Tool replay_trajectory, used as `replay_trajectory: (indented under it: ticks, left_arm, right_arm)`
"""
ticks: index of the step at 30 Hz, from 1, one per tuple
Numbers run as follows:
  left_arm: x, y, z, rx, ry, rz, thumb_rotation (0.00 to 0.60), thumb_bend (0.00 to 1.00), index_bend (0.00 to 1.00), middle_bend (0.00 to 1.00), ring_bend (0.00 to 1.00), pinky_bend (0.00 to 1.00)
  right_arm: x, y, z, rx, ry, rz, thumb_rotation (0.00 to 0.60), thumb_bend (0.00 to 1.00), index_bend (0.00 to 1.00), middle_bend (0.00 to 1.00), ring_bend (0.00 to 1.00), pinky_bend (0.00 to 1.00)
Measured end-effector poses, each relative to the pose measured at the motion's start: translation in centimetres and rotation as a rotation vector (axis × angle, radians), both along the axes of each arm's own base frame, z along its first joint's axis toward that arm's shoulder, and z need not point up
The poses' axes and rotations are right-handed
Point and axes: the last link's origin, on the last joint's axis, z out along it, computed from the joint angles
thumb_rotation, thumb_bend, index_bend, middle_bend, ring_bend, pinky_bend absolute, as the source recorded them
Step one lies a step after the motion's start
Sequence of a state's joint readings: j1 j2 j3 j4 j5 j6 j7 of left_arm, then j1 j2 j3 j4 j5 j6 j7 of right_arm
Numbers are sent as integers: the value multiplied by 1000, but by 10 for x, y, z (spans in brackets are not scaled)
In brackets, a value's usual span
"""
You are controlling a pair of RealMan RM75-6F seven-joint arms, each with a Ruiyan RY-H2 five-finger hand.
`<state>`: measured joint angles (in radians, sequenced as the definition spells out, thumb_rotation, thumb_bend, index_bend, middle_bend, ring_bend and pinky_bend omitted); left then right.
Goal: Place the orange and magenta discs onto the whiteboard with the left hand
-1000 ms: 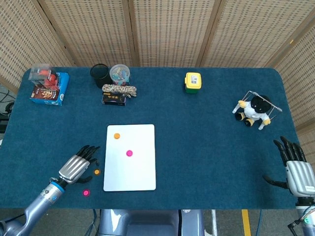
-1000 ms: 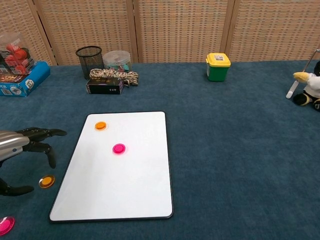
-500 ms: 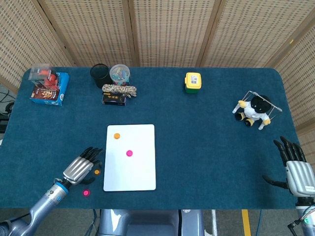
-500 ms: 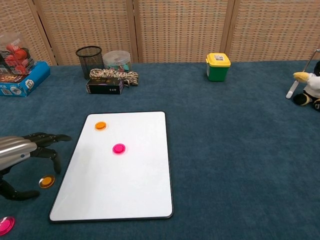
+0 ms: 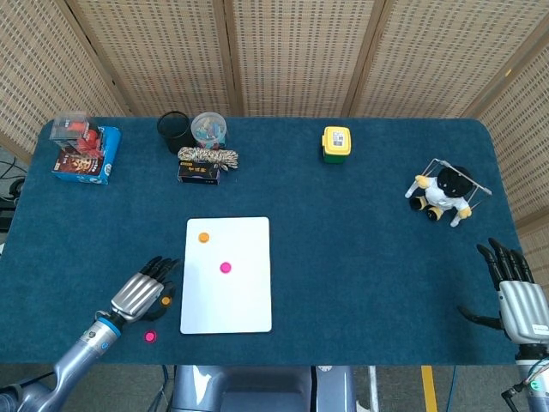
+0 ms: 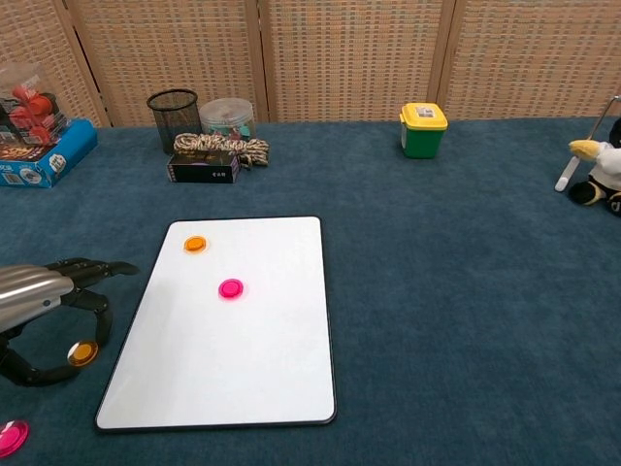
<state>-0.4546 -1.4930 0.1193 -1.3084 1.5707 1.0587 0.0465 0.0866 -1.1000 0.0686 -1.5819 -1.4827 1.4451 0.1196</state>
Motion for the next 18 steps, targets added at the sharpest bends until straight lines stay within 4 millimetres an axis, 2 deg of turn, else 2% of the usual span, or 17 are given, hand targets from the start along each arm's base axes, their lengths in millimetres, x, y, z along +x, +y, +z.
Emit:
replay_trajectory:
  ticks: [11, 18]
  left_arm:
    - [0, 17, 22, 55, -30, 29, 600, 359, 539, 0, 0, 0]
    - [21, 55, 24, 82, -66, 30, 600, 355, 540, 0, 0, 0]
  right_arm:
    - [0, 0, 0, 2, 1, -1, 600, 0, 0, 0, 0, 0]
    - [0, 0, -1, 4, 6, 0, 600, 0, 0, 0, 0, 0]
